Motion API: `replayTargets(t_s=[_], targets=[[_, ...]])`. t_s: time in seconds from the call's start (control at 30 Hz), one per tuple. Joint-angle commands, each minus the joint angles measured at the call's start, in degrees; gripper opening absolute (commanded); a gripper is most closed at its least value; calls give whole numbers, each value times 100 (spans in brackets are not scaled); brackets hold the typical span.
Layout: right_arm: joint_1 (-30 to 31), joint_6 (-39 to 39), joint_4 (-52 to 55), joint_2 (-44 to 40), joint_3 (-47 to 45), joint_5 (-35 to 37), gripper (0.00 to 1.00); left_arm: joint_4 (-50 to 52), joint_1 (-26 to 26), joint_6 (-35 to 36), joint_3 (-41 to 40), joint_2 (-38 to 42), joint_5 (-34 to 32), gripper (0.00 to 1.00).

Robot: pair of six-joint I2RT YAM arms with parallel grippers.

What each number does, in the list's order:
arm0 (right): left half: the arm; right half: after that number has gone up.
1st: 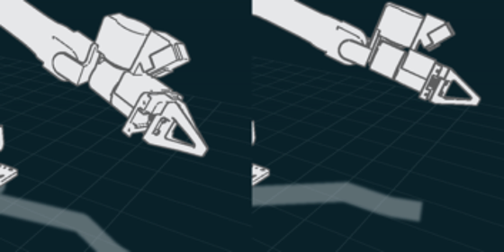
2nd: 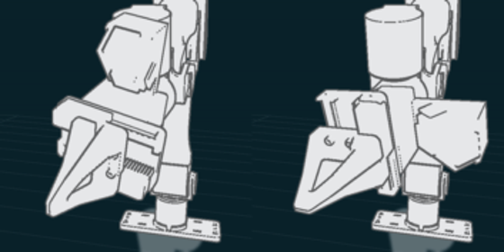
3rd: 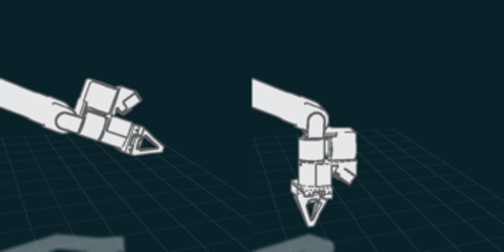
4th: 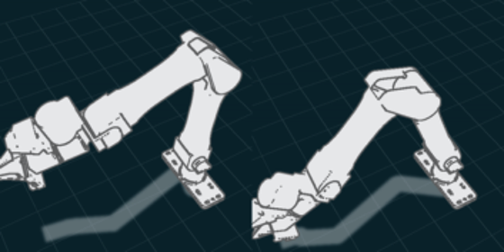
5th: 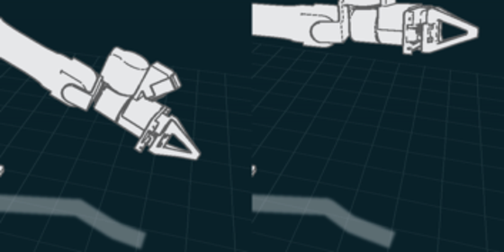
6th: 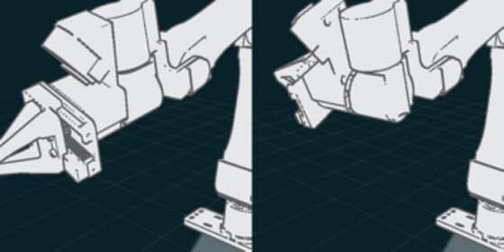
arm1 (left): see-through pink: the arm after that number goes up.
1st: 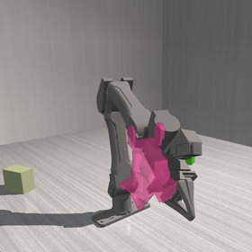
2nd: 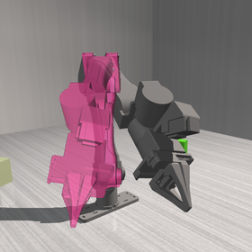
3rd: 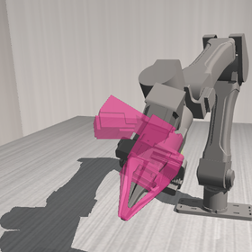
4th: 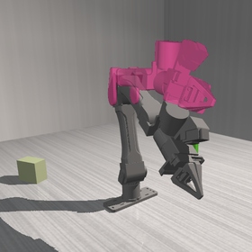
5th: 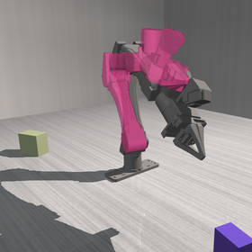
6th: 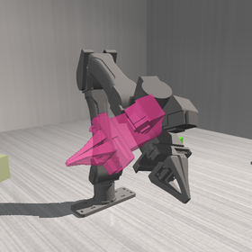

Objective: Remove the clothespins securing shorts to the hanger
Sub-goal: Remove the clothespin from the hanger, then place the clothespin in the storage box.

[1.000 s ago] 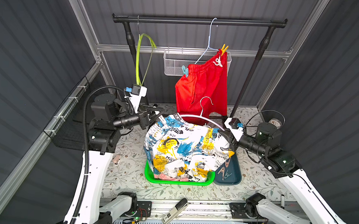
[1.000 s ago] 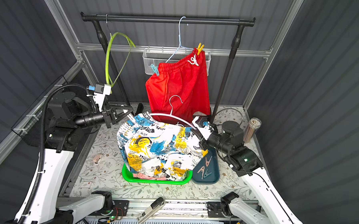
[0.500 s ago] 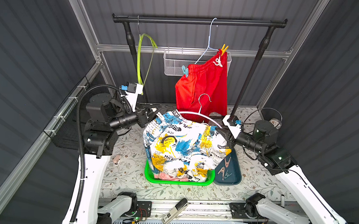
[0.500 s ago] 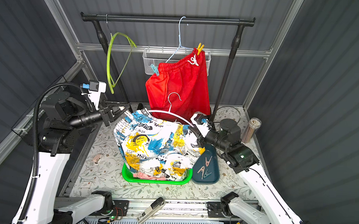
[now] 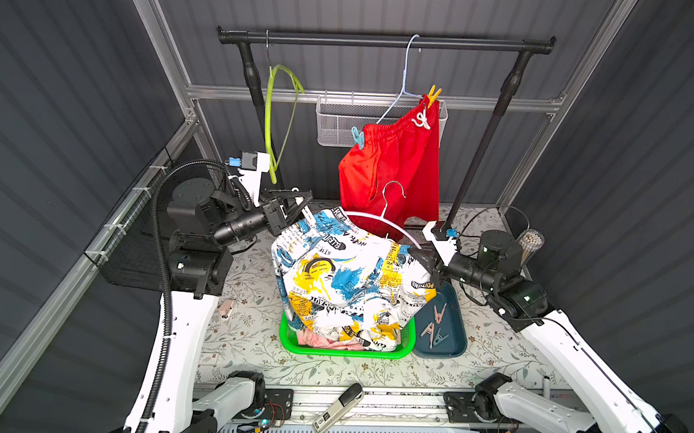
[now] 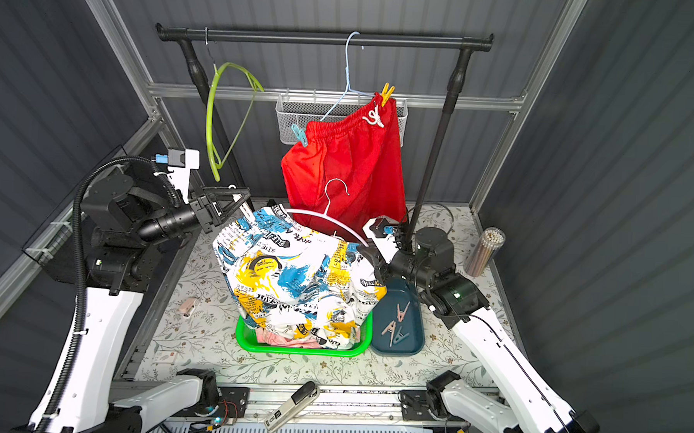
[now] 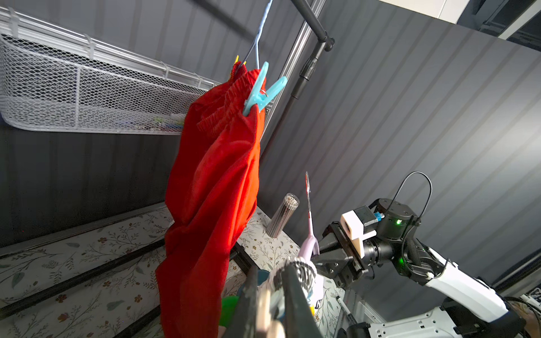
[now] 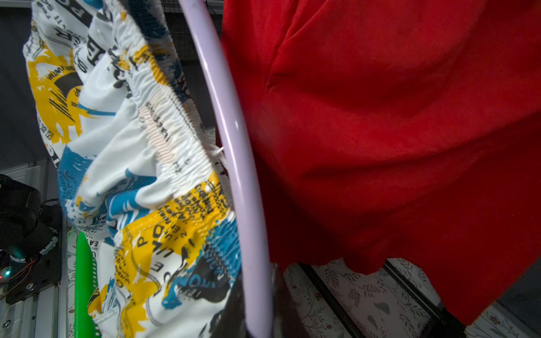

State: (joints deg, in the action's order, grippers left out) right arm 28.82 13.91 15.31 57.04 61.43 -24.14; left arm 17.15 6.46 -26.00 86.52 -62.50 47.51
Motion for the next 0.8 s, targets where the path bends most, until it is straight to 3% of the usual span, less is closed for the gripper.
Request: replayTargets(t_s=[0.0,0.2,0.33,0.5,0.63,0.77], targets=[[54,224,148,-130,-103,-182,0,-195,-31,-15,283,50,-415,0],[68,191,132,-249,-210,-225,0,-515,-31,-331,230,17,-571,0],[70,112,7,-283,-181,-15,0,-586,-31,-393,260,-116,-110,0],[75,77,78,-119,61,129,0,15,162,-31,234,-125,208,0],[78,59,123,-58,151,278,0,1449,1320,1028,427,-179,-1009,0],[74,76,394,164,405,335,0,1441,2525,1353,-55,10,-2089,0]])
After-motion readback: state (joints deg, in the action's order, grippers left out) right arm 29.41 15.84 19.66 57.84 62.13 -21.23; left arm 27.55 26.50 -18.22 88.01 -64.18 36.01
